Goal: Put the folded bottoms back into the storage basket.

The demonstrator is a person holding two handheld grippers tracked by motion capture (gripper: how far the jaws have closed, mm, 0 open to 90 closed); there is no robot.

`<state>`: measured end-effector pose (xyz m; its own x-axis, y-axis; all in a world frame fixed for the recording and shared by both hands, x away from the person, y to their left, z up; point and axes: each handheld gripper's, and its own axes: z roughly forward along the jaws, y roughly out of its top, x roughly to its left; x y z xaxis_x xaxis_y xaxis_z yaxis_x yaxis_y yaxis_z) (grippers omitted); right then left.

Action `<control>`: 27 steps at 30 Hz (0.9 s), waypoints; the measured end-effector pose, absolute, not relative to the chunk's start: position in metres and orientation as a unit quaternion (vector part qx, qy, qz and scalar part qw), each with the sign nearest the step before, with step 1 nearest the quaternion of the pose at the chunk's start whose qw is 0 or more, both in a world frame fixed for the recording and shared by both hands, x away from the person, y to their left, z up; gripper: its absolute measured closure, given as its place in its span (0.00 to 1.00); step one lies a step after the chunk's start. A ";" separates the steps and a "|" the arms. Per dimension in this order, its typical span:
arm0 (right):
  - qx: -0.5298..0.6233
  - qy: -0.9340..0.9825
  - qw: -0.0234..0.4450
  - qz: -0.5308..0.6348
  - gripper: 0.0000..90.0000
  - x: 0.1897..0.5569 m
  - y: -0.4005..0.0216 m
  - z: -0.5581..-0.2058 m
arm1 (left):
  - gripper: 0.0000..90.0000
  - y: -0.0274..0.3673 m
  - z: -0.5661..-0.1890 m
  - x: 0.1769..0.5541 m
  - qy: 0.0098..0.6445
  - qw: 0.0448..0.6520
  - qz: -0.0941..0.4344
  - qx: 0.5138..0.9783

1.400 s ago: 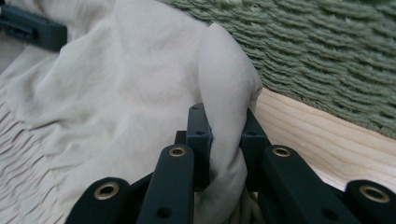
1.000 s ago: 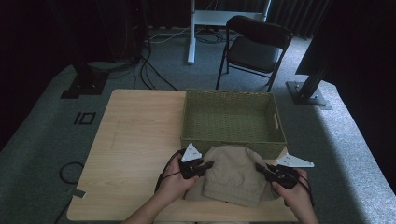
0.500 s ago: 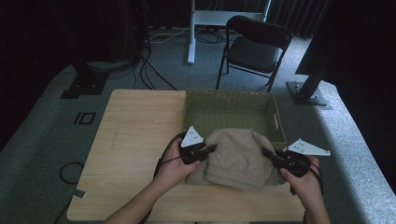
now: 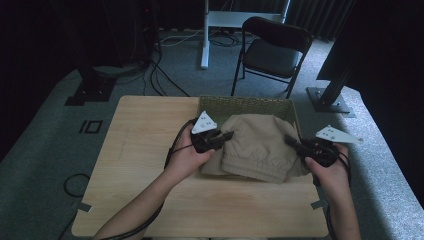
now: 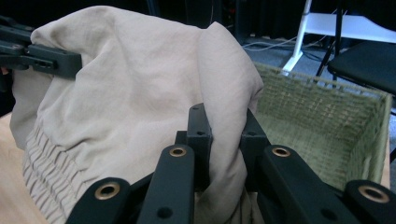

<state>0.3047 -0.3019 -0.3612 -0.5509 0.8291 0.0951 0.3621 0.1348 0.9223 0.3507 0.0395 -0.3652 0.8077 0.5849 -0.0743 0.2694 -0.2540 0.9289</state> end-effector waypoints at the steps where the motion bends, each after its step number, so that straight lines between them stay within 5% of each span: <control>1: 0.415 0.717 0.232 0.510 0.89 0.307 -0.302 -0.359 | 0.90 0.039 -0.362 0.355 0.273 0.547 0.148 0.778; 27: 0.449 0.691 0.227 0.518 0.89 0.404 -0.312 -0.350 | 0.90 0.024 -0.366 0.445 0.300 0.563 0.178 0.749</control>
<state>0.4036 -0.3120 -0.3503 -0.4939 0.8562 0.1519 0.3858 0.0592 0.9207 0.4447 0.0237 -0.3664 0.7565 0.6500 -0.0717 0.2496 -0.1856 0.9504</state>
